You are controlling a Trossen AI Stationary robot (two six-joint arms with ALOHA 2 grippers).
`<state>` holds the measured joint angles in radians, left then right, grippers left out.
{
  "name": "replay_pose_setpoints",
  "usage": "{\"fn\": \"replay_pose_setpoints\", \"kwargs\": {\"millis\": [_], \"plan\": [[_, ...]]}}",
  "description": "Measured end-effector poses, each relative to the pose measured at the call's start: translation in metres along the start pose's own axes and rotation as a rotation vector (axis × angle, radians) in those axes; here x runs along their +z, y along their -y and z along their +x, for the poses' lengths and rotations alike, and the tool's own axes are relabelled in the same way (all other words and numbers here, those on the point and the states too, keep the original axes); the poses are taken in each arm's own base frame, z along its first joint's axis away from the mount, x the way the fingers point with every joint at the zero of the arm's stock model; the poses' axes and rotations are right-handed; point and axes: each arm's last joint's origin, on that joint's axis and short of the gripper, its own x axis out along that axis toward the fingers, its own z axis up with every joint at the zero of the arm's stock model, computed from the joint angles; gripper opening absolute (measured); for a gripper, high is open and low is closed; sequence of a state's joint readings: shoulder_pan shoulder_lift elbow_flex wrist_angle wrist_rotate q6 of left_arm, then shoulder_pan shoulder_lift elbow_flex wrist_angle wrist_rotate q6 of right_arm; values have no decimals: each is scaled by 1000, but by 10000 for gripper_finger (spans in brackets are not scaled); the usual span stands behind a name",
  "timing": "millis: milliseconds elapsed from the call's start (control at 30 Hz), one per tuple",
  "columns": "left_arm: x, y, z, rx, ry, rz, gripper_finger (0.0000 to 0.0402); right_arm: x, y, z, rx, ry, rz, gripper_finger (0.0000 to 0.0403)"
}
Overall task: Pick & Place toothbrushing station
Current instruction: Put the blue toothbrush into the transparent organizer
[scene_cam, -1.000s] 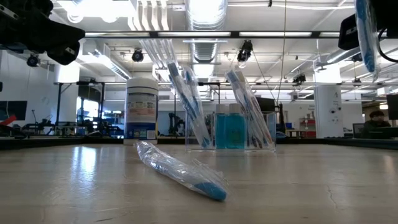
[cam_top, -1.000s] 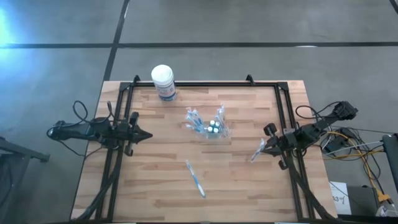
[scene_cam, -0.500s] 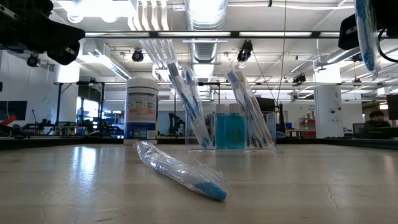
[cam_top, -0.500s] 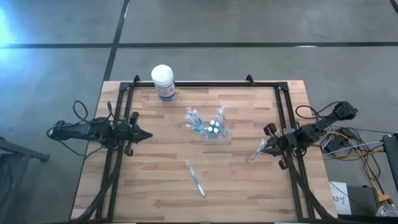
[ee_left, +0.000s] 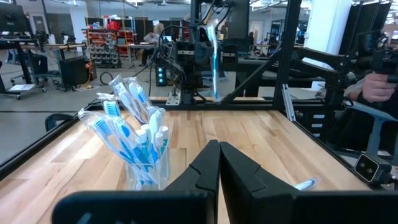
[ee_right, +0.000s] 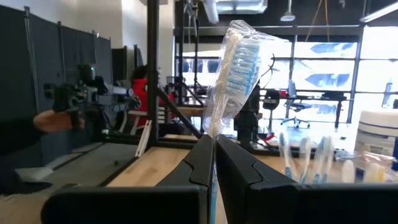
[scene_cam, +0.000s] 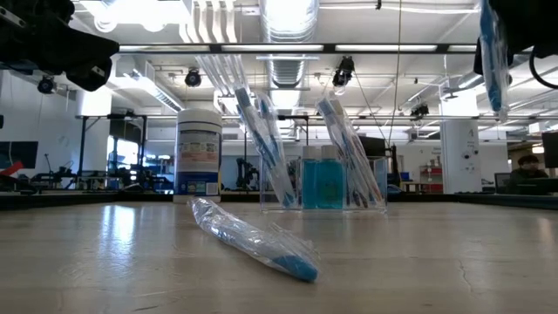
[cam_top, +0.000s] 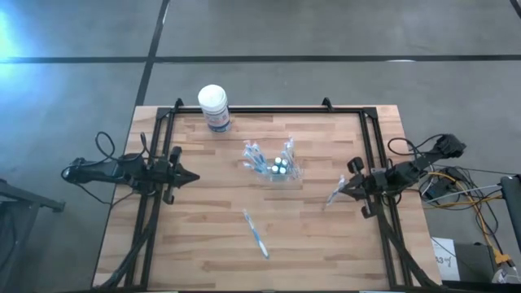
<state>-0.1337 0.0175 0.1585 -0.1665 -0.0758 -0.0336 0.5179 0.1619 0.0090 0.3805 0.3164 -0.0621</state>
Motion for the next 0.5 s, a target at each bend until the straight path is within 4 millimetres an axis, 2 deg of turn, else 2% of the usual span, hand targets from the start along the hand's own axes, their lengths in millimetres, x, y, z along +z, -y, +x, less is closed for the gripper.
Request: {"fn": "replay_pose_setpoints", "kwargs": {"millis": [200, 500], "plan": [[0, 0, 0, -2, 0, 12, 14, -1, 1, -5, 3, -41, -18, 12], [1, 0, 0, 11, 14, -40, 14, 25, 7, -13, -26, -65, 2, 12]]}}
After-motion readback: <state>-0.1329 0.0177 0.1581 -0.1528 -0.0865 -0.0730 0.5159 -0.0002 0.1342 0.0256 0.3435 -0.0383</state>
